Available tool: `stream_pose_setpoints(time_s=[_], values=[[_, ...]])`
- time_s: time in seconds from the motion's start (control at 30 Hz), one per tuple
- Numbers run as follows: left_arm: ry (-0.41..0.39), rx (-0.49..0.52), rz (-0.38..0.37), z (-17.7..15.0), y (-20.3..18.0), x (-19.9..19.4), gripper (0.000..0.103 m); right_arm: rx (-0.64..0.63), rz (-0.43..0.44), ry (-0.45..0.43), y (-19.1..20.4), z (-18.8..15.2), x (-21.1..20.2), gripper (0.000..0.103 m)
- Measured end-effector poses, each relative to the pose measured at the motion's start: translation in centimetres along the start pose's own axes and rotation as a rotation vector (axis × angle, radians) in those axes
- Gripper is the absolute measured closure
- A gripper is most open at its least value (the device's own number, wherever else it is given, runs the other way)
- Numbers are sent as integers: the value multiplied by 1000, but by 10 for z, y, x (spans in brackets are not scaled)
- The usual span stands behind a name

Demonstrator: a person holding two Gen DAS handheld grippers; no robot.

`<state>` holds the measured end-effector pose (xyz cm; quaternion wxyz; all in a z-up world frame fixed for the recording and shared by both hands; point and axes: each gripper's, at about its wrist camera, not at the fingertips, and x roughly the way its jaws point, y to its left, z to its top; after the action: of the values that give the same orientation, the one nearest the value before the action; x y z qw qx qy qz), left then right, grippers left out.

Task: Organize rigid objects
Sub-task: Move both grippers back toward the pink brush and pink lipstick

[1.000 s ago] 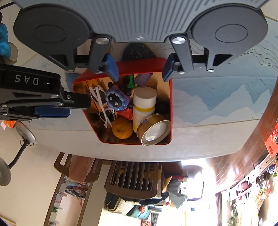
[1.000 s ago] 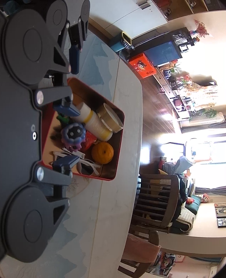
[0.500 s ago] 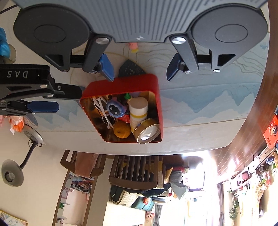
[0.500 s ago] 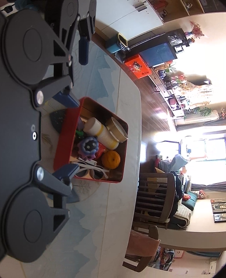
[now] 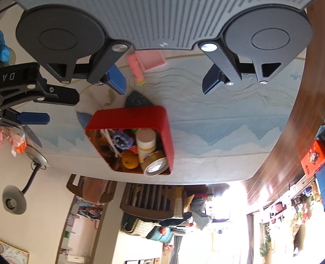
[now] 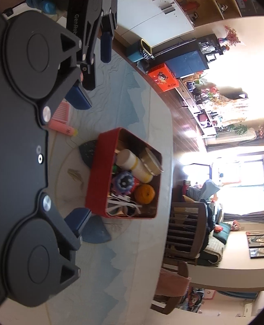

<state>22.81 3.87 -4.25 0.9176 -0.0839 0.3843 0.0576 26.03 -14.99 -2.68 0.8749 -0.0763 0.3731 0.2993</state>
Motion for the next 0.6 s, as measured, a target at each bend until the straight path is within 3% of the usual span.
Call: stream_pose_setpoints(time_s=[0.27,0.6], values=[[65,-24,27,-31,4,11,21,49,-8,54,3,-13,17,0],[126,-50,65,-58,-3,35,21,119,-42,182,-3,-26,55,0]])
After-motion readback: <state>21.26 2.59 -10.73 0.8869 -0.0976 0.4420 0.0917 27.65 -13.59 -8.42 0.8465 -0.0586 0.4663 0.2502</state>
